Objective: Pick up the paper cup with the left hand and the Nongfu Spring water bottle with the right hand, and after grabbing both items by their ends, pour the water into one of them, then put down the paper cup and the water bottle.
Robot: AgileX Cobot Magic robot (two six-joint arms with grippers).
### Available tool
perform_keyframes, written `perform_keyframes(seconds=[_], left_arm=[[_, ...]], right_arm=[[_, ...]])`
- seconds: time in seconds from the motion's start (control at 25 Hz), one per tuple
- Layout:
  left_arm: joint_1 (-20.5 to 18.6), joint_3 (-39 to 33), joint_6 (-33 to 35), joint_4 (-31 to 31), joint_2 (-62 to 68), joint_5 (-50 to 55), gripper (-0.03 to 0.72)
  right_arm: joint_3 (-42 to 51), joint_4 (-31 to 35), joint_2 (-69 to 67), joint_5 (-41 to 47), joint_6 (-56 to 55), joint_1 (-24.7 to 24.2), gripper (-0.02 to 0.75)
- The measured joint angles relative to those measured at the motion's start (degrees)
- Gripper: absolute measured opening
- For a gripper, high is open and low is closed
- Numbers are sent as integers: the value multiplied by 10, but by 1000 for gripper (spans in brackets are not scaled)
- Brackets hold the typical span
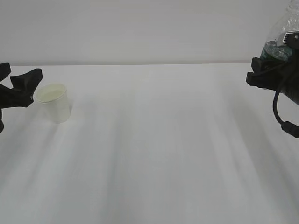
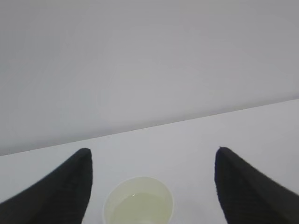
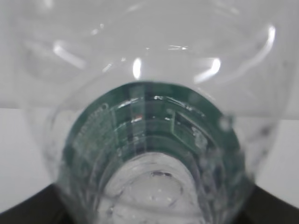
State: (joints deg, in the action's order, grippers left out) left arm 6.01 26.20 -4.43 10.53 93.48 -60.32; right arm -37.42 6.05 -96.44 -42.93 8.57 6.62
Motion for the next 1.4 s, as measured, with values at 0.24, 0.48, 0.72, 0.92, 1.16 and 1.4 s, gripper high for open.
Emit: perform_keyframes(seconds=[0.24,0.48,0.72,0.92,1.16,1.4], left_arm=[[0,0,0,0,0,0,586],[0,0,0,0,0,0,586],[0,0,0,2,0,0,586],[0,0,0,7,0,0,586],[0,0,0,8,0,5,586],[0,0,0,8,0,12,586]], right_arm=[[0,3,-4,0,0,0,428],[0,3,-37,-4,0,0,428],[0,4,-69,-31,3,0,428],[-1,4,-98,-42,3,0,428],[-25,4,-137,-48,4,0,428],[-48,4,-160,-49,5,0,428]])
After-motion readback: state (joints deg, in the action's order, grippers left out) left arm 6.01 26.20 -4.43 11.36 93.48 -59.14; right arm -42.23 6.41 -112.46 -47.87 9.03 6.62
